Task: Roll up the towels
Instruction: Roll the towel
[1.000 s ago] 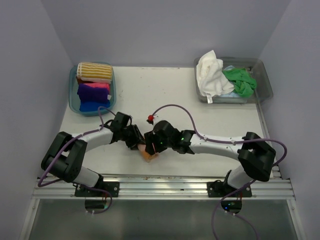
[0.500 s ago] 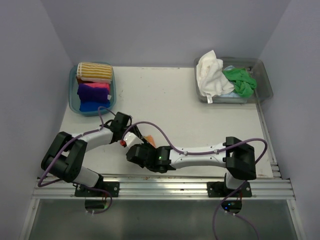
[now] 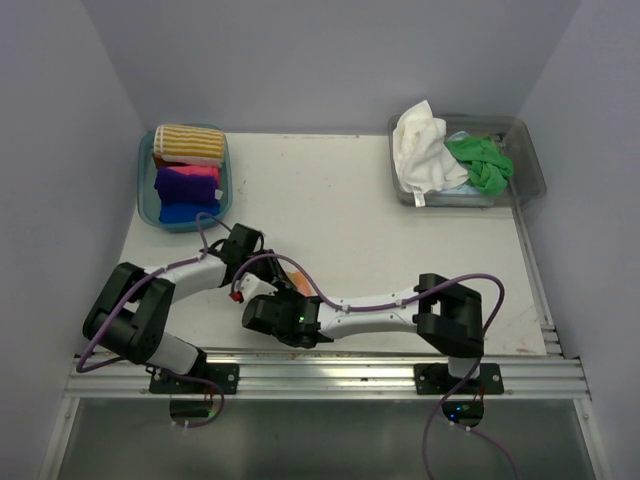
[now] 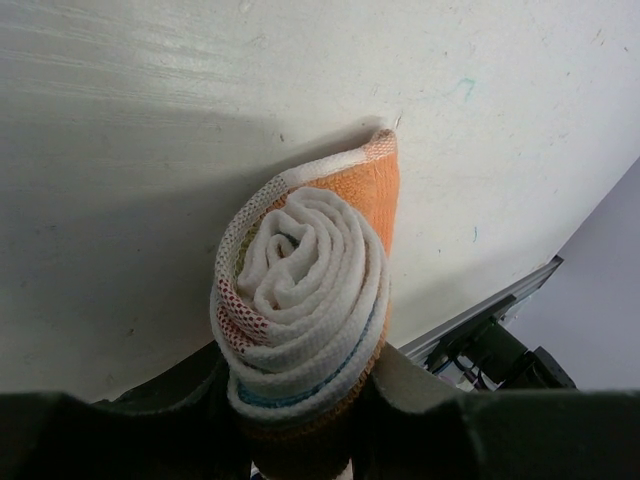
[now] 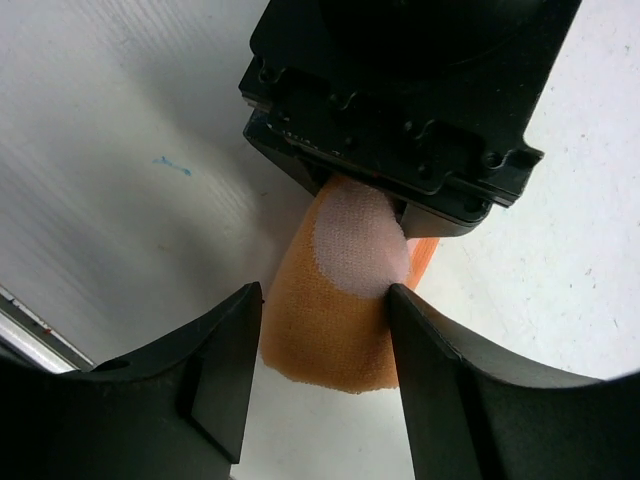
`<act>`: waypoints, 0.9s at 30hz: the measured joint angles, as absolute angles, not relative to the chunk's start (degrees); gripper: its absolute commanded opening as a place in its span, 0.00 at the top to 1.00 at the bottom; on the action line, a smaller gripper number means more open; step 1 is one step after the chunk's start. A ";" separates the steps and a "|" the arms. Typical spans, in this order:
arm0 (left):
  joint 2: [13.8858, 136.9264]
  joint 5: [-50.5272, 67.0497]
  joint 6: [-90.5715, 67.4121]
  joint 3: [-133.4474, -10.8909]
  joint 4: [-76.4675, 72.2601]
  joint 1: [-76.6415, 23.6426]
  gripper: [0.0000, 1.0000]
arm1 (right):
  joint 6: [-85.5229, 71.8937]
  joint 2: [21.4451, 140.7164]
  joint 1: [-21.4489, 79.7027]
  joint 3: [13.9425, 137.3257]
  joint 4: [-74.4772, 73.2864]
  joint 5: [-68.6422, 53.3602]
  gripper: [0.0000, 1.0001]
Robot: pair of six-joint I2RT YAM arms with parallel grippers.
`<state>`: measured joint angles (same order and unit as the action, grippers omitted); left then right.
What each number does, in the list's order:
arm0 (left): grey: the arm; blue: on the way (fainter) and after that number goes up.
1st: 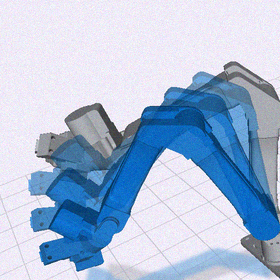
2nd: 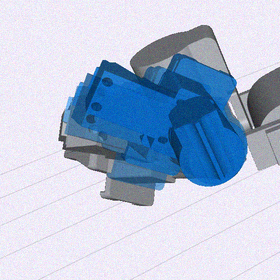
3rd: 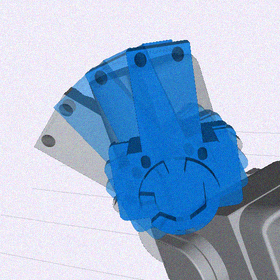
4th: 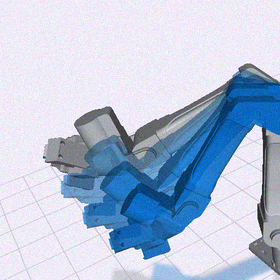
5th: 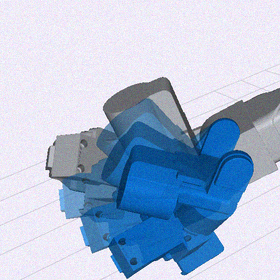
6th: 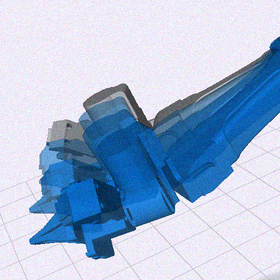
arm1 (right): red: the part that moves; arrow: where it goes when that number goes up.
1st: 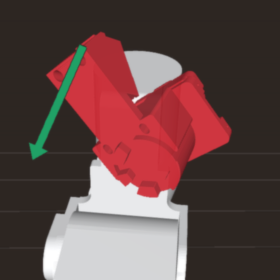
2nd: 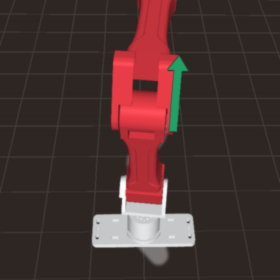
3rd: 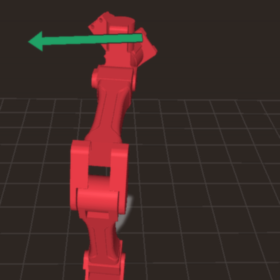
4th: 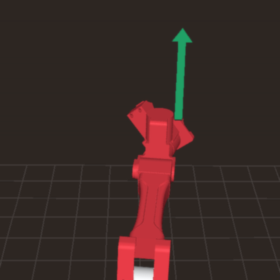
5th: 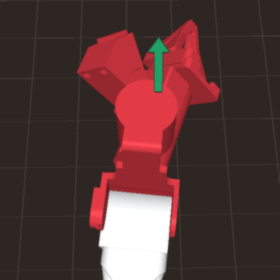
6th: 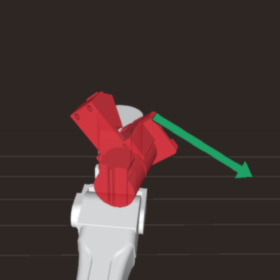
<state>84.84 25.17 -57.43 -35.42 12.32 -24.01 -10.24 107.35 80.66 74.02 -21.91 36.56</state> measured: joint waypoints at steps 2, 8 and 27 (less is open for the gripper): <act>84.93 25.15 -57.43 -35.44 12.36 -24.01 0.69 | -9.96 108.16 80.68 74.06 -21.91 36.64 0.43; 84.99 25.04 -57.43 -35.48 12.45 -24.01 0.67 | -9.85 110.28 80.73 74.94 -22.15 38.17 0.41; 84.64 23.97 -57.17 -36.62 14.61 -24.01 0.27 | -17.85 111.22 78.30 72.79 -19.94 38.63 0.90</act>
<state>84.64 23.97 -57.17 -36.62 14.61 -24.01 -17.85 111.22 78.30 72.79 -19.94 38.63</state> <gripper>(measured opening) 0.650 0.201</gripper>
